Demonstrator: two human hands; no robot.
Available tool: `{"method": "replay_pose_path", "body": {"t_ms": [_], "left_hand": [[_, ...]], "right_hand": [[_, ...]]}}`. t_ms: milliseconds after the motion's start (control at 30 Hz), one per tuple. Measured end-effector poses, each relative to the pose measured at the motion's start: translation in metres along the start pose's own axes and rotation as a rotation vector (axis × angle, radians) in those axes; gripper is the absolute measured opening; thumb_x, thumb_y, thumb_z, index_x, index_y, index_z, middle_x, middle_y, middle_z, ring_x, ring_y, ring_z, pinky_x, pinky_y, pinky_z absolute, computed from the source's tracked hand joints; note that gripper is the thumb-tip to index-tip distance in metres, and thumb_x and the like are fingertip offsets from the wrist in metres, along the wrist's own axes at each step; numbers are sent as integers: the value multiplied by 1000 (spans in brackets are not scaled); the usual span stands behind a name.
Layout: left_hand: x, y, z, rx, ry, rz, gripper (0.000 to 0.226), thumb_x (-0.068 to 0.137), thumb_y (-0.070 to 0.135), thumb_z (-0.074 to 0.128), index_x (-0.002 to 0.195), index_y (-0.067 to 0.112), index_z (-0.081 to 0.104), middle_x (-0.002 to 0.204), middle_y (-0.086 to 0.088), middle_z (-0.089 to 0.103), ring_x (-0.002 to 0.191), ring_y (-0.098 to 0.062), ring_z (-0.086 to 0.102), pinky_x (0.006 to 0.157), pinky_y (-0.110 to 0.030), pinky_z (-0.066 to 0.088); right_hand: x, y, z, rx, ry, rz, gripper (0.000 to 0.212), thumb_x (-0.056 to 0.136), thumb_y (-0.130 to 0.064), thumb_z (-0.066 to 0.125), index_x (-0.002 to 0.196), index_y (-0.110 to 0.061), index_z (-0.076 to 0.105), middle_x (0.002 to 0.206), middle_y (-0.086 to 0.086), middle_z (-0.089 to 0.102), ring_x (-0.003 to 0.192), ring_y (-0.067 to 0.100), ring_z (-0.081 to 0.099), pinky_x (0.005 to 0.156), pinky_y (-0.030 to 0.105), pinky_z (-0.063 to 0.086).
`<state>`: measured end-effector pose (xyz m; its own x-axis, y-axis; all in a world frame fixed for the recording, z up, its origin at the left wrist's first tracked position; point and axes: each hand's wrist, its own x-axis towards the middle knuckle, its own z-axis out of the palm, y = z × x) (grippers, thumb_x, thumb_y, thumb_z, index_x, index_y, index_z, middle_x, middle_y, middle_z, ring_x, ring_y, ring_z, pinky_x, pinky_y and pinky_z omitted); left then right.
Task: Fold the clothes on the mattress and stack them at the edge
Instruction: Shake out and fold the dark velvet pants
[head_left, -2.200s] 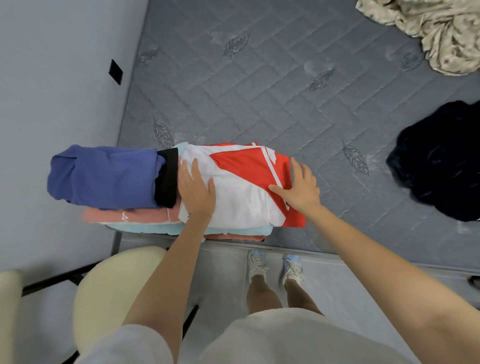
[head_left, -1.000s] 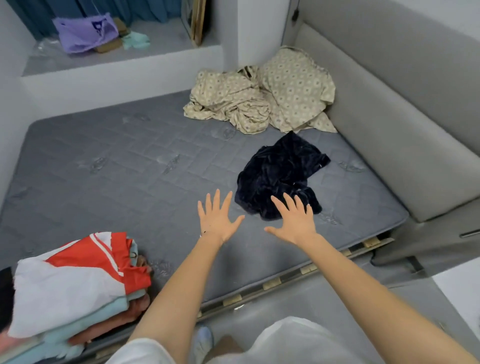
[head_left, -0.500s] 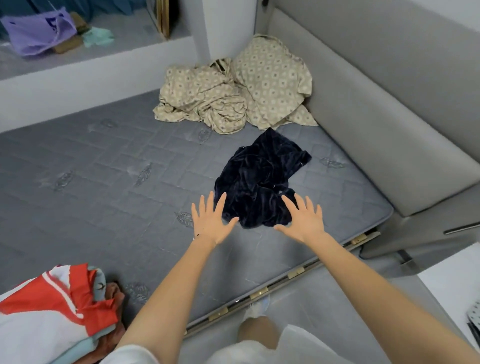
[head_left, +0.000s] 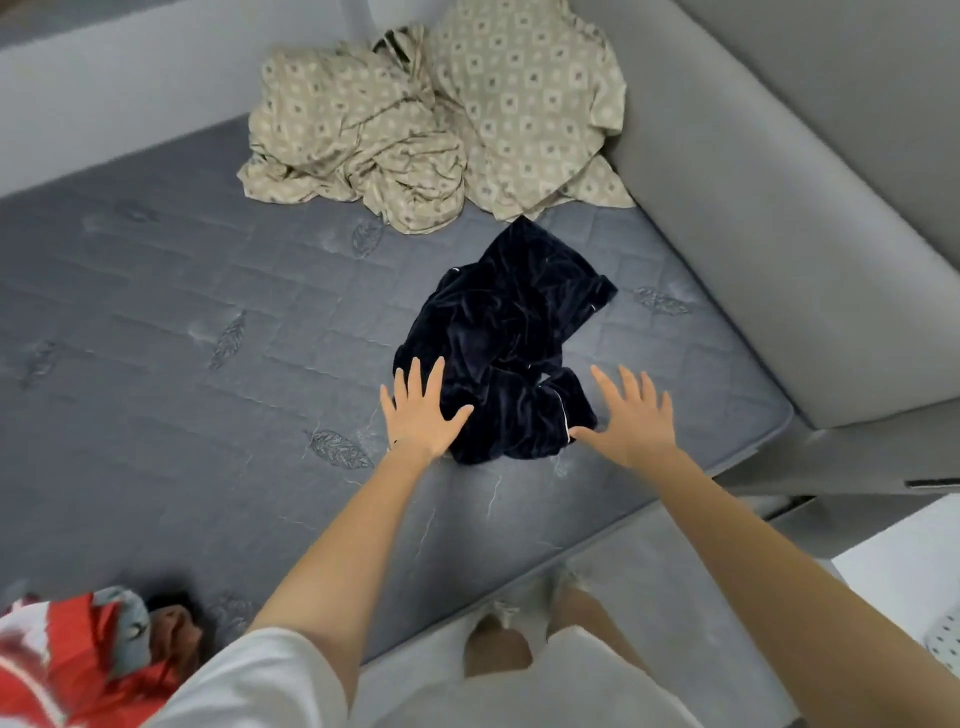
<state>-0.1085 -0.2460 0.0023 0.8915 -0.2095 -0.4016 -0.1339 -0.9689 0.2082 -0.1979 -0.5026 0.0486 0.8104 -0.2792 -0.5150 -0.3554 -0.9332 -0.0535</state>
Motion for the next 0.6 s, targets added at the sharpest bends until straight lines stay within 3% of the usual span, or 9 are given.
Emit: {"method": "replay_pose_path", "body": {"t_ms": [200, 433, 600], "left_hand": [[48, 5, 53, -54, -61, -137, 84, 91, 67, 36, 151, 32, -11, 161, -6, -9, 148, -28, -9, 117, -50, -6], [79, -6, 143, -262, -152, -479, 88, 89, 63, 46, 152, 31, -7, 161, -7, -8, 148, -28, -5, 117, -50, -2], [105, -35, 188, -467, -34, -678, 93, 87, 61, 53, 152, 30, -5, 161, -9, -5, 148, -28, -2, 117, -53, 3]], "right_hand": [[89, 2, 28, -49, -86, -117, 94, 85, -70, 48, 152, -35, -9, 162, 5, -7, 148, 34, -5, 117, 55, 10], [175, 7, 89, -82, -221, -245, 99, 83, -70, 52, 151, -36, -12, 161, 4, -12, 148, 32, -7, 118, 55, 8], [225, -8, 137, -15, -251, -277, 104, 80, -73, 53, 150, -37, -15, 162, 6, -10, 148, 31, -6, 118, 53, 6]]}}
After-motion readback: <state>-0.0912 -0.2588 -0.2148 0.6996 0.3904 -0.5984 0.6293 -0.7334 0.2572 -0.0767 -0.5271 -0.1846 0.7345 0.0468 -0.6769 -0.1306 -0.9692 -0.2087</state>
